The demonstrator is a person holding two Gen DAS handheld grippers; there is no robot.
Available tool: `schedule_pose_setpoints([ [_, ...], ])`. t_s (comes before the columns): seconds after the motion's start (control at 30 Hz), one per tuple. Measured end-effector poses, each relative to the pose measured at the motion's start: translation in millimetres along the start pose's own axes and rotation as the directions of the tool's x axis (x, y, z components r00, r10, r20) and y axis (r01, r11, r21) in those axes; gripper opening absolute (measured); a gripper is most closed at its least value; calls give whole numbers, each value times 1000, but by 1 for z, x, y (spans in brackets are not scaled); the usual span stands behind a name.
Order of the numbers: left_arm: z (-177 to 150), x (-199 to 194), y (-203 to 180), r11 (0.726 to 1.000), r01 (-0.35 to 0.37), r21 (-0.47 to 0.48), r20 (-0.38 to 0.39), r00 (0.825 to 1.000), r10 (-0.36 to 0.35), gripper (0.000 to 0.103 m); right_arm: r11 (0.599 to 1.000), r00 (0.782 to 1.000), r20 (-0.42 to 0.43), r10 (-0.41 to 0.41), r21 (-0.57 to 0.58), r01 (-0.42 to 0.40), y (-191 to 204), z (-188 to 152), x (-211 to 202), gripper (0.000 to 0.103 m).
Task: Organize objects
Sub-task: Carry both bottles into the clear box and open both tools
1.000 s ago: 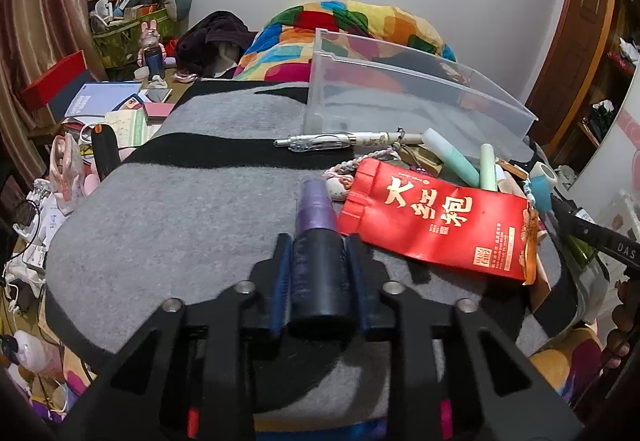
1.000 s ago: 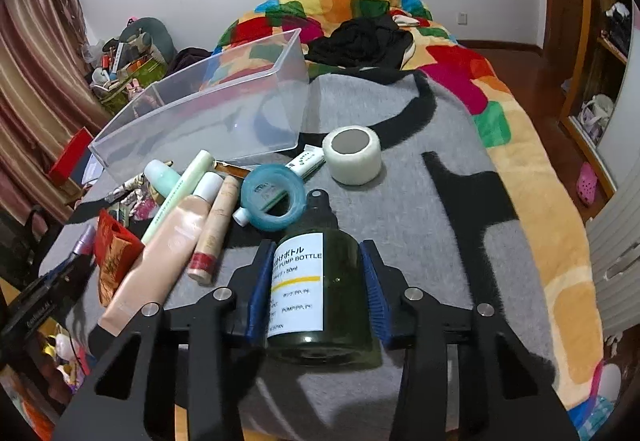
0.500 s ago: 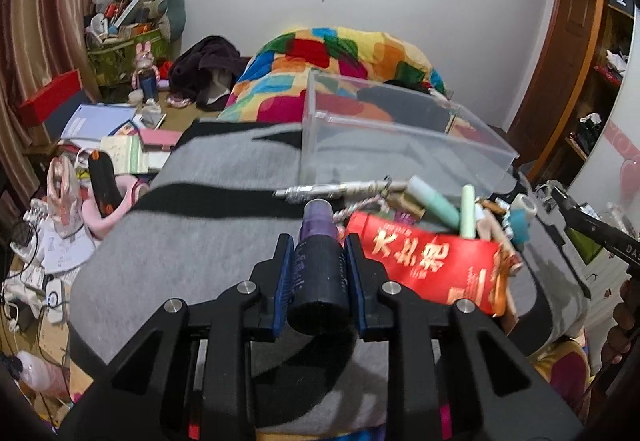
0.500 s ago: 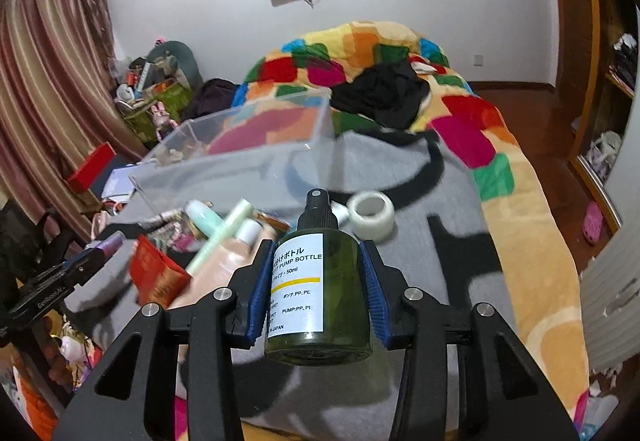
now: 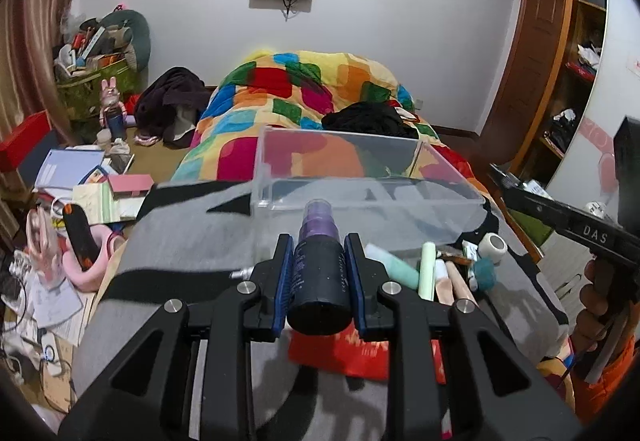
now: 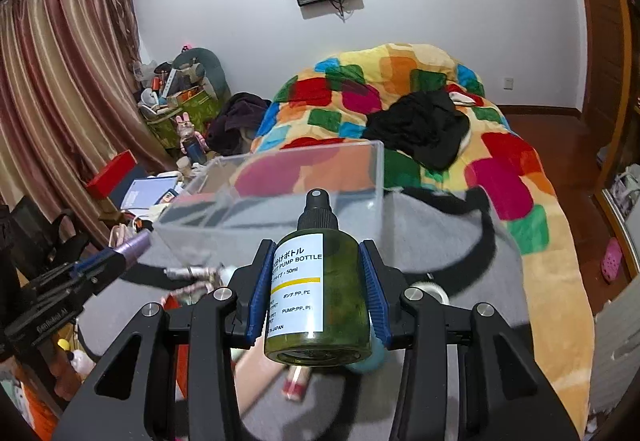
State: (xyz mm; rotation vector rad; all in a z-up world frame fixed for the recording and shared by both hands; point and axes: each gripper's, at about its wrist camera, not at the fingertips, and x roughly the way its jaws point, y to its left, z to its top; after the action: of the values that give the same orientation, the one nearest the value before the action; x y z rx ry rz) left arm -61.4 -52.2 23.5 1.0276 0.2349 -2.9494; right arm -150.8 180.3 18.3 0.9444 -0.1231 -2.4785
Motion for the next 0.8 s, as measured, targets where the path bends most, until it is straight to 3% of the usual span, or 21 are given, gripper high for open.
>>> schedule_pose_setpoints([
  [0.47,45,63,-5,999,45,16,-100,994,-44,25,996,992,-120,39,-76,-48,16,39,69,38],
  [0.63,54,90,-1,997,82,-8,-175,981,-82,25,993,983,-181,37,-107,-57,22,46,94,38],
  [0.8,59,104,-1,997,81,-13,-199,977,-81,25,993,969,-240,55,-89,-78,21,51,120,38],
])
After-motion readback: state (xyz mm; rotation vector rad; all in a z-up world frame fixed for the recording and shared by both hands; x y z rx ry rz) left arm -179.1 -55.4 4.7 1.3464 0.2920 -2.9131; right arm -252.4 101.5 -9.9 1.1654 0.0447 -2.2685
